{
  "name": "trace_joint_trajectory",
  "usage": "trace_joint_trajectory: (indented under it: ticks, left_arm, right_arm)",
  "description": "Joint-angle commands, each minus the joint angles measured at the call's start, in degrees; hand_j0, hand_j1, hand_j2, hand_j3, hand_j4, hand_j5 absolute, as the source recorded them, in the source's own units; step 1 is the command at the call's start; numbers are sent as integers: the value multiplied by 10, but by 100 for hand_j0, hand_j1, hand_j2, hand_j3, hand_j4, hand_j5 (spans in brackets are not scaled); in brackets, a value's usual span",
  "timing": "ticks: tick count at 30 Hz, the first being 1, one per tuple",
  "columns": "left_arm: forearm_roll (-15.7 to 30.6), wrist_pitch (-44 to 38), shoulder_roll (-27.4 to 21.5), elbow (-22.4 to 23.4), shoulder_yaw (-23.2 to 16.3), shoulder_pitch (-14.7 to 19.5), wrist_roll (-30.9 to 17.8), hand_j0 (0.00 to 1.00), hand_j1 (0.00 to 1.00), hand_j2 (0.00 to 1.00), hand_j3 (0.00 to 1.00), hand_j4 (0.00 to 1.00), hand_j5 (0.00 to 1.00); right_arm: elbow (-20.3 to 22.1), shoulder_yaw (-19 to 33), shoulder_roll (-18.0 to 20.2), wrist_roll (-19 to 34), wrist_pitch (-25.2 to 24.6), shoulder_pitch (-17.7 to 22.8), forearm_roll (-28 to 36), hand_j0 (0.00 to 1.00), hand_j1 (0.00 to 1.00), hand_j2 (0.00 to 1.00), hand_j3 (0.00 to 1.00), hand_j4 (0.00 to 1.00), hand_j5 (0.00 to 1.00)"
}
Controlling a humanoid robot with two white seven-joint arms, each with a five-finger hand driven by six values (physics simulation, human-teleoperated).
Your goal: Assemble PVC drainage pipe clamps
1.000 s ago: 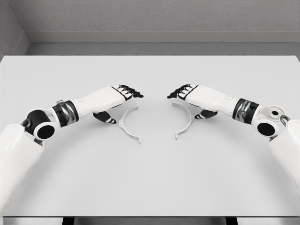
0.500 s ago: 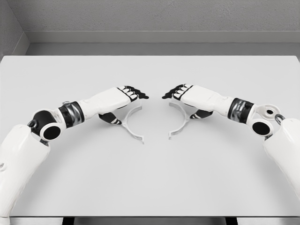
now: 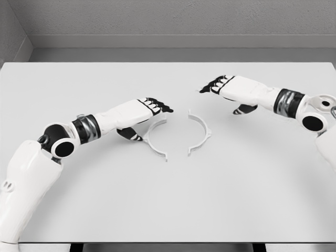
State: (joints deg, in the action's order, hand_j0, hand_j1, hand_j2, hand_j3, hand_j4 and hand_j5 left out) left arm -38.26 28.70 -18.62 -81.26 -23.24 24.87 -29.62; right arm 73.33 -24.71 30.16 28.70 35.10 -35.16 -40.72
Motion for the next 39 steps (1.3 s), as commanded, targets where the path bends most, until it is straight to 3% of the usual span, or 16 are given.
trace_joint_trajectory:
  ticks: [1,4,8,11,14,31,39]
  left_arm:
    - [3,-1,1,-4,0,0,0,100,100,100,100,100,100]
    - [3,-1,7,-5,0,-1,-6,100,100,100,100,100,100]
    - [-4,-1,13,-7,0,-2,-7,100,100,100,100,100,100]
    - [-5,-1,21,-7,0,-2,-12,100,100,100,100,100,100]
    - [-5,-3,23,-13,0,-2,-13,100,100,100,100,100,100]
    - [-26,-15,40,-39,6,-8,-25,100,100,100,100,100,100]
    - [-27,-14,39,-38,6,-18,-25,100,100,100,100,100,100]
  right_arm:
    - [-2,-2,17,16,-1,0,-56,91,91,91,91,91,91]
    - [1,-10,17,30,-1,-8,-123,88,88,88,88,88,88]
    - [16,-15,34,30,-1,-14,-147,88,88,88,88,88,88]
    - [18,-33,36,30,-1,-13,-148,88,88,88,88,88,88]
    - [52,-39,45,31,-1,-4,-147,88,88,88,88,88,88]
    - [67,-84,46,51,-1,0,-172,88,88,88,88,88,88]
    - [69,-88,77,51,-1,-40,-170,88,88,88,88,88,88]
